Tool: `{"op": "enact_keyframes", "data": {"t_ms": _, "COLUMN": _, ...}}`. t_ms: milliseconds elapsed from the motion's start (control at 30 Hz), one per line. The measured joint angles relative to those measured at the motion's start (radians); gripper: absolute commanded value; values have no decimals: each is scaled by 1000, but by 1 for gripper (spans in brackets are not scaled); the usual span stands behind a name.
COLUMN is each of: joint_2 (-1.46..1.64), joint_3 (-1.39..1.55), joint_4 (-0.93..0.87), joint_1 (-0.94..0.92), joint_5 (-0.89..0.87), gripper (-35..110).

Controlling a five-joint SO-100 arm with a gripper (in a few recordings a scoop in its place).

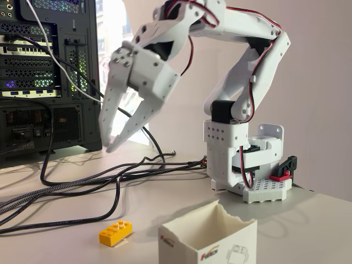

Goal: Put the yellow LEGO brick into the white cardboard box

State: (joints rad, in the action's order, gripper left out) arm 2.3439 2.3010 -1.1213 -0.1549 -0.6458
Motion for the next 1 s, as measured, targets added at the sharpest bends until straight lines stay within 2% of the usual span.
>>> {"op": "enact_keyframes", "data": {"t_ms": 100, "joint_2": -71, "joint_3": -15, "joint_4": -25, "joint_1": -15, "joint_5": -104, "gripper": -5}}
{"op": "enact_keyframes", "data": {"t_ms": 333, "joint_2": -219, "joint_3": -46, "joint_4": -26, "joint_1": -44, "joint_5": -301, "gripper": 2}}
{"op": "enact_keyframes", "data": {"t_ms": 433, "joint_2": -249, "joint_3": -49, "joint_4": -26, "joint_1": -35, "joint_5": -354, "gripper": 12}}
{"op": "enact_keyframes", "data": {"t_ms": 567, "joint_2": -284, "joint_3": -57, "joint_4": -26, "joint_1": -18, "joint_5": -430, "gripper": 18}}
{"op": "enact_keyframes", "data": {"t_ms": 800, "joint_2": -348, "joint_3": -57, "joint_4": 28, "joint_1": 43, "joint_5": -532, "gripper": 23}}
{"op": "enact_keyframes", "data": {"t_ms": 1000, "joint_2": -446, "joint_3": -57, "joint_4": 80, "joint_1": 77, "joint_5": -577, "gripper": 22}}
